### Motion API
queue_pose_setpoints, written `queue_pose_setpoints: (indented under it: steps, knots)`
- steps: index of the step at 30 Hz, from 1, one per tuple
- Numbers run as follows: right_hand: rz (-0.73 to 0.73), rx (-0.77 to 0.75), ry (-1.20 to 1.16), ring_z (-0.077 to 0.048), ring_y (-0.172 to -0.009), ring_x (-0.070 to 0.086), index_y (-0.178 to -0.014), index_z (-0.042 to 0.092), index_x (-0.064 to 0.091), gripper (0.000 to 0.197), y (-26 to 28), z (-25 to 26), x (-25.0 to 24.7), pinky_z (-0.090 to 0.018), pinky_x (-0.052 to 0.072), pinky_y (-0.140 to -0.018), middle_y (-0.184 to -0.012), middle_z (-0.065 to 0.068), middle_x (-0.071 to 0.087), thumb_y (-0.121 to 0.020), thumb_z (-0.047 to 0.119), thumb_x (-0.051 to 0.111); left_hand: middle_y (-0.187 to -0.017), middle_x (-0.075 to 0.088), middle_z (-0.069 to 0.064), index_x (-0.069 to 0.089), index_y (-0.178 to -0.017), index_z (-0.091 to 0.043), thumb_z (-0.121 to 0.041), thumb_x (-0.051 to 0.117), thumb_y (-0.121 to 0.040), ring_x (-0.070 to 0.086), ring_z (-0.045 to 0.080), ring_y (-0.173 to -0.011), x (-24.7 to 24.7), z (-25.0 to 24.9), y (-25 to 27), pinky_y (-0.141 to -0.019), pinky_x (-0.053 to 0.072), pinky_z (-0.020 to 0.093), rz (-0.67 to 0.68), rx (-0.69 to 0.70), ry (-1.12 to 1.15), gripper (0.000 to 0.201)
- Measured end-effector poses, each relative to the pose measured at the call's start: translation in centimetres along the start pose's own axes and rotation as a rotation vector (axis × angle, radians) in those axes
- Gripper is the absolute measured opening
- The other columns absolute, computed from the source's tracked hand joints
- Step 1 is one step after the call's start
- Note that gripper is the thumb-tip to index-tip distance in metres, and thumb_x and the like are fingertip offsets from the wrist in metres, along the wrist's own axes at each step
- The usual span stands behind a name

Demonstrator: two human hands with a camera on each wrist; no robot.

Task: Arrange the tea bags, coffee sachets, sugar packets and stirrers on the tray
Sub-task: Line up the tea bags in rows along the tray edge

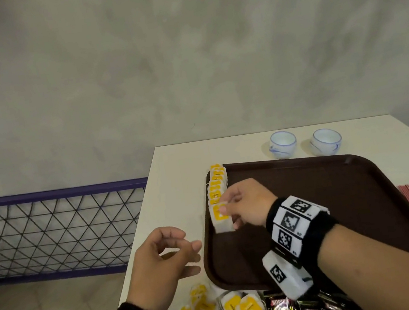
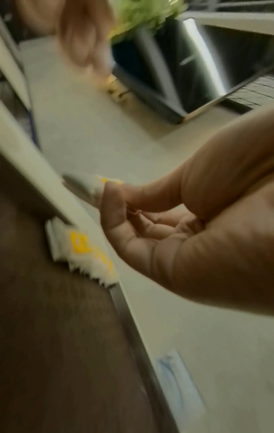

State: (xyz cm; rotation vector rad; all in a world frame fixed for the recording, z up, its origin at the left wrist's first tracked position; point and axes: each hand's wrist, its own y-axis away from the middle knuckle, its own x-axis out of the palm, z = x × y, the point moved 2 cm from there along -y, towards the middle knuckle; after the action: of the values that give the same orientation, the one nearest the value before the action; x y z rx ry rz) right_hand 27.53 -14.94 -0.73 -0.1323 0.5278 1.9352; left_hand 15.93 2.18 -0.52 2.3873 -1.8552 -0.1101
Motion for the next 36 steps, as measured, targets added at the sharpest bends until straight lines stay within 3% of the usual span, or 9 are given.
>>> queue_pose_setpoints:
  steps: [5, 10, 12, 15, 17, 24, 27, 30, 36]
  knots:
    - [-0.054, 0.231, 0.001, -0.037, -0.096, 0.066, -0.074, 0.017, 0.059, 0.027, -2.6, -1.1, 0.7, -0.043, 0.060, -0.072, -0.108, -0.018, 0.060, -0.084, -0.008, 0.064, -0.075, 0.058, 0.010, 0.059, -0.090, 0.001, 0.000, 0.068, -0.080, 0.065, 0.021, -0.059, -1.3, 0.2, 0.2, -0.049, 0.055, 0.030, -0.037, -0.005, -0.012, 0.014]
    - [-0.166, 0.258, 0.043, -0.030, -0.086, 0.068, -0.071, 0.014, 0.060, 0.026, -4.0, -1.1, 1.6, -0.043, 0.060, -0.075, -0.086, -0.010, 0.061, -0.079, -0.007, 0.071, -0.076, 0.059, 0.010, 0.061, -0.089, -0.001, -0.003, 0.069, -0.080, 0.066, 0.022, -0.062, -1.8, 0.7, 0.4, -0.051, 0.055, 0.030, -0.051, -0.015, -0.036, 0.011]
    - [-0.193, 0.234, 0.156, -0.026, -0.094, 0.069, -0.081, 0.013, 0.066, 0.017, -4.4, -1.1, 1.5, -0.038, 0.058, -0.082, -0.093, -0.008, 0.065, -0.078, -0.001, 0.074, -0.075, 0.059, 0.009, 0.062, -0.088, -0.002, -0.003, 0.069, -0.080, 0.066, 0.022, -0.062, -1.9, 0.8, 0.3, -0.052, 0.054, 0.030, -0.055, -0.015, -0.046, 0.010]
    - [-0.192, 0.241, 0.305, -0.024, -0.106, 0.065, -0.106, 0.008, 0.068, 0.031, -4.8, -1.3, 1.4, -0.034, 0.055, -0.090, -0.114, -0.008, 0.066, -0.077, 0.005, 0.076, -0.074, 0.058, 0.008, 0.062, -0.087, -0.002, -0.003, 0.069, -0.080, 0.065, 0.021, -0.062, -2.3, 0.8, 0.4, -0.052, 0.054, 0.030, -0.063, -0.007, -0.046, 0.010]
    - [-0.188, 0.238, 0.332, -0.026, -0.106, 0.065, -0.109, 0.007, 0.067, 0.028, -4.8, -1.4, 1.4, -0.037, 0.055, -0.091, -0.116, -0.011, 0.067, -0.081, 0.007, 0.072, -0.074, 0.058, 0.007, 0.062, -0.086, -0.002, -0.002, 0.069, -0.080, 0.065, 0.020, -0.061, -2.6, 0.7, 0.6, -0.052, 0.054, 0.030, -0.068, -0.001, -0.050, 0.009]
    - [-0.187, 0.153, 0.377, -0.032, -0.104, 0.064, -0.123, 0.013, 0.044, 0.058, -1.4, 0.9, -0.4, -0.046, 0.056, -0.085, -0.110, -0.011, 0.061, -0.077, 0.029, 0.077, -0.071, 0.059, 0.004, 0.061, -0.084, -0.003, 0.000, 0.068, -0.081, 0.063, 0.017, -0.060, -4.2, 0.7, 3.0, -0.048, 0.050, 0.024, -0.061, 0.029, -0.181, 0.008]
    - [-0.152, 0.079, 0.380, -0.028, -0.086, 0.067, -0.119, 0.018, 0.044, 0.049, 2.5, 3.0, -2.1, -0.043, 0.061, -0.071, -0.098, -0.008, 0.057, -0.082, 0.030, 0.073, -0.069, 0.064, -0.006, 0.064, -0.082, -0.014, -0.016, 0.077, -0.076, 0.061, 0.016, -0.063, -4.9, 1.9, 5.1, -0.051, 0.047, 0.027, 0.040, -0.019, -0.408, 0.014]
    - [-0.097, 0.002, 0.322, -0.023, -0.075, 0.065, -0.116, 0.018, 0.047, 0.040, 7.1, 4.3, -3.1, -0.036, 0.058, -0.063, -0.095, -0.008, 0.058, -0.085, 0.027, 0.070, -0.082, 0.065, -0.007, 0.065, -0.082, -0.028, -0.042, 0.082, -0.060, 0.056, 0.002, -0.058, -4.5, 2.5, 7.7, -0.055, 0.048, 0.024, 0.154, -0.049, -0.612, 0.031]
    - [0.043, -0.029, 0.379, -0.018, -0.064, 0.063, -0.109, 0.015, 0.054, 0.032, 15.0, 2.3, -1.4, -0.026, 0.050, -0.050, -0.094, -0.010, 0.065, -0.086, 0.029, 0.069, -0.101, 0.057, -0.010, 0.058, -0.092, -0.032, -0.043, 0.083, -0.061, 0.055, 0.011, -0.079, -2.5, 3.7, 10.7, -0.077, 0.048, 0.025, 0.182, 0.097, -0.982, 0.042]
